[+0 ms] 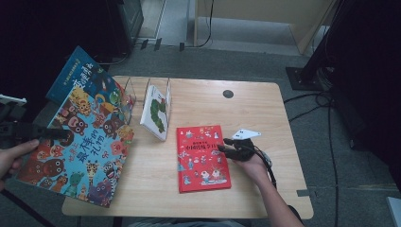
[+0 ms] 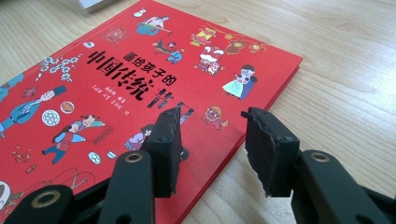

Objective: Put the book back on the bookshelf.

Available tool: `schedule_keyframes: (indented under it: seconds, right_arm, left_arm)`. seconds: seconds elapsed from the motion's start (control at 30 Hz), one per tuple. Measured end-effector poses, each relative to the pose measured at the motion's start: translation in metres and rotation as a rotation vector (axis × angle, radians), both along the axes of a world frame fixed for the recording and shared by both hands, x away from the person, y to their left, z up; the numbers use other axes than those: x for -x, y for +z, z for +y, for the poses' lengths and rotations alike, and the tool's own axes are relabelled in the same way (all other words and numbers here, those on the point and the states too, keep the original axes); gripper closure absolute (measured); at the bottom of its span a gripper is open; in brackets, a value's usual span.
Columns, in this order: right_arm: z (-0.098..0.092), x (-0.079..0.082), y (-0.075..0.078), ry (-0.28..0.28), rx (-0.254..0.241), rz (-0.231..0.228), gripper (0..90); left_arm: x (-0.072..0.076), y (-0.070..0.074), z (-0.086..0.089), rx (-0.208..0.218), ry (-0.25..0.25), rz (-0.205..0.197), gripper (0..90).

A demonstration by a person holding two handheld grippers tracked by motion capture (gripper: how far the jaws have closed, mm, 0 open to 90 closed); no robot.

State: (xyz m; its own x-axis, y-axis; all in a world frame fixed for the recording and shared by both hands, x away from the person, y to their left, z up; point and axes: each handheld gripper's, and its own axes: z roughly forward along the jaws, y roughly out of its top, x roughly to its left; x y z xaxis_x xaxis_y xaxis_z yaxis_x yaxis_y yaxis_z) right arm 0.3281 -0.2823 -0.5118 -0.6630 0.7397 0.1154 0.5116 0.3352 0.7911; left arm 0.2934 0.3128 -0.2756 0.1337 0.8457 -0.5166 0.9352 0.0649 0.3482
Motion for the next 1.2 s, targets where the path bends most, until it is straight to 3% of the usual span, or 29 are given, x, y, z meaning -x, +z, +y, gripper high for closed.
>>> schedule_keyframes:
  seconds: [0.27, 0.5, 0.93, 1.2]
  right_arm:
    - [0.001, 0.000, 0.000, 0.001, 0.001, 0.006, 55.6]
    - [0.000, 0.000, 0.000, 0.001, -0.001, 0.004, 55.7]
    - [0.001, 0.000, 0.000, 0.006, 0.000, 0.006, 55.8]
    - [0.002, 0.000, 0.000, 0.008, -0.003, 0.003, 56.0]
  left_arm:
    - [-0.012, 0.018, 0.011, -0.007, 0.046, -0.027, 80.3]
    - [-0.025, 0.032, 0.014, -0.038, 0.083, -0.048, 80.2]
    - [-0.066, 0.043, -0.003, -0.093, 0.108, -0.065, 80.1]
    - [-0.097, 0.040, -0.018, -0.122, 0.115, -0.074, 80.3]
